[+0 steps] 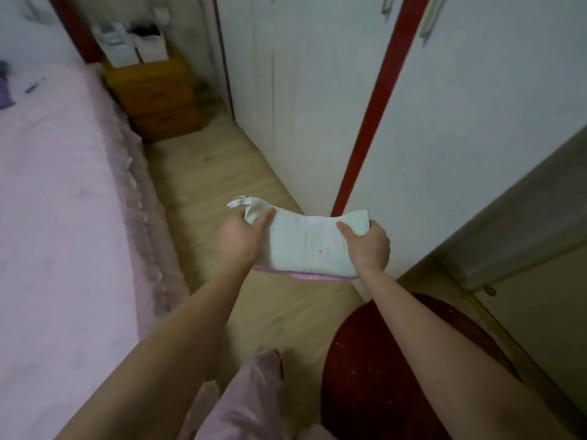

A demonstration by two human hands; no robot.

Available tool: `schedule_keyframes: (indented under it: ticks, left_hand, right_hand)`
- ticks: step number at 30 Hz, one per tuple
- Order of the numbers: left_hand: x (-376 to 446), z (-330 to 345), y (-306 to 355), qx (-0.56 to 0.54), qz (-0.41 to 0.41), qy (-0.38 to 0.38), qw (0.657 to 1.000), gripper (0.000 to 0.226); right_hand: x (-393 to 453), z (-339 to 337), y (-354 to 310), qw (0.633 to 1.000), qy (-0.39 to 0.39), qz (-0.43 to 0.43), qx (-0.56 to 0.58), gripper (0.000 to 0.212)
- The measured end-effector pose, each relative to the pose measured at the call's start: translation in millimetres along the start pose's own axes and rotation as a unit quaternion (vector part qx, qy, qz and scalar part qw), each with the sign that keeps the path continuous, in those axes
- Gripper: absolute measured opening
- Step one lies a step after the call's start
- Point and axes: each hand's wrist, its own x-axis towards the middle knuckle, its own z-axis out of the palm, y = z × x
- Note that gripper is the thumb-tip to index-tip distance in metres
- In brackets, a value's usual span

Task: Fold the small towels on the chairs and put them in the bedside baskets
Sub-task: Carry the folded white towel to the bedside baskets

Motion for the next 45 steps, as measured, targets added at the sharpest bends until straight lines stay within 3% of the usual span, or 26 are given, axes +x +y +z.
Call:
schedule_keyframes:
  ticks: [6,19,25,30,38,45]
  left_hand:
    - [138.2,-40.8,23.7,-0.032,-0.025,0.108,0.993,0.061]
    - [422.0,-135.3,70.4,-0.079,-0.038,0.177,0.980,0.047]
    - [583.2,-191.6,85.6,-0.091,-0.077,0.230,0.966,0.059]
    - [702.4,-250.0,94.2,-0.095,-0.127,0.263,0.952,0.056]
    - [907.1,-320.6,73.0,-0.114,-0.162,0.253,0.947,0.055]
    - [1097.8,-363.8,108.7,-0.108,-0.168,0.207,0.958,0.059]
  right_hand:
    - [92.1,106.5,-105.8,0.996,-0.048,-0.080,-0.003,0.052]
    - [249.2,311.7,-332.4,0.980,-0.143,-0.137,-0.015,0.055]
    - [325.5,446.2,-441.2,0.960,-0.227,-0.167,-0.006,0.052]
    - [377.1,549.9,-549.9,0.930,-0.317,-0.188,-0.016,0.049]
    - [451.7,735.9,-680.3,0.909,-0.382,-0.160,-0.048,0.045]
    - [537.7,852.5,-790.8,0.924,-0.355,-0.140,-0.035,0.047]
